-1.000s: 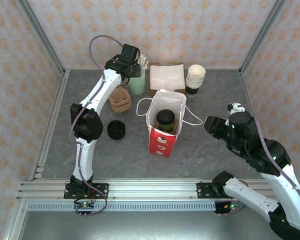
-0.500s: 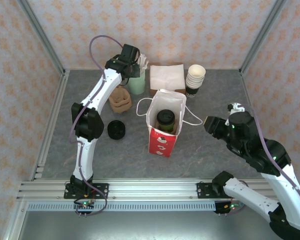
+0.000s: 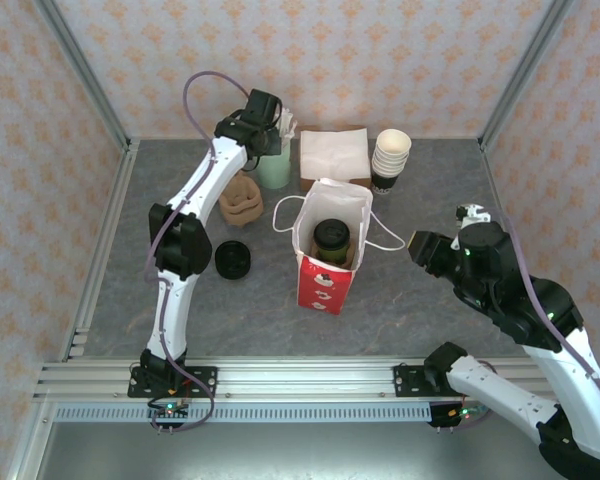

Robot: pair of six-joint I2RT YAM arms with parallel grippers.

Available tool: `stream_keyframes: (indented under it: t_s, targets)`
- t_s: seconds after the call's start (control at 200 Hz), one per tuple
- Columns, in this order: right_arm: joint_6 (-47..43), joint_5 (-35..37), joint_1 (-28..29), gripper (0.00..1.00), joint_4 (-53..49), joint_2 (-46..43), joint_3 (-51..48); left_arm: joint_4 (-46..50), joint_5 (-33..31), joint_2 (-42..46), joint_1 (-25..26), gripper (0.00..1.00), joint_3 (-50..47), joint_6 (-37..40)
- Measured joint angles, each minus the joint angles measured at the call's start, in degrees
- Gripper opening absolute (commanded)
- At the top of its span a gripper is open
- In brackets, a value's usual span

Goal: Pack the takeout coffee

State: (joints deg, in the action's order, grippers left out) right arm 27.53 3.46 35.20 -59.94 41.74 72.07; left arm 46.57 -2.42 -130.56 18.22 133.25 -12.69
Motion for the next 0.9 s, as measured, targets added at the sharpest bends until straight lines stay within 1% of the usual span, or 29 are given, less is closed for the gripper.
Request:
stream_keyframes:
  t_s: [0.125, 0.25, 0.525, 0.691, 0.901]
  targets:
    - [-0.2, 0.2, 0.0, 0.48, 0.0, 0.0, 0.2, 0.8, -0.1, -0.5, 0.0, 0.19, 0.4, 0.2]
    - [-0.2, 0.5, 0.0, 0.48, 0.0, 0.0, 0.2, 1.5, -0.2, -0.7, 0.0, 0.1, 2.4, 0.3]
    - [-0.4, 1.7, 0.0, 0.48, 0.0, 0.0, 0.3, 3.0, -0.2, 0.6, 0.0, 0.09, 3.7, 0.2]
    - [-0.4, 2.0, 0.0, 0.48, 0.6, 0.0, 0.3, 4.7, -0.9, 6.0, 0.0, 0.09, 3.6, 0.6]
    - [-0.3, 3.1, 0.0, 0.49, 2.5, 0.0, 0.1, 5.9, -1.1, 17.4, 0.0, 0.09, 3.6, 0.8]
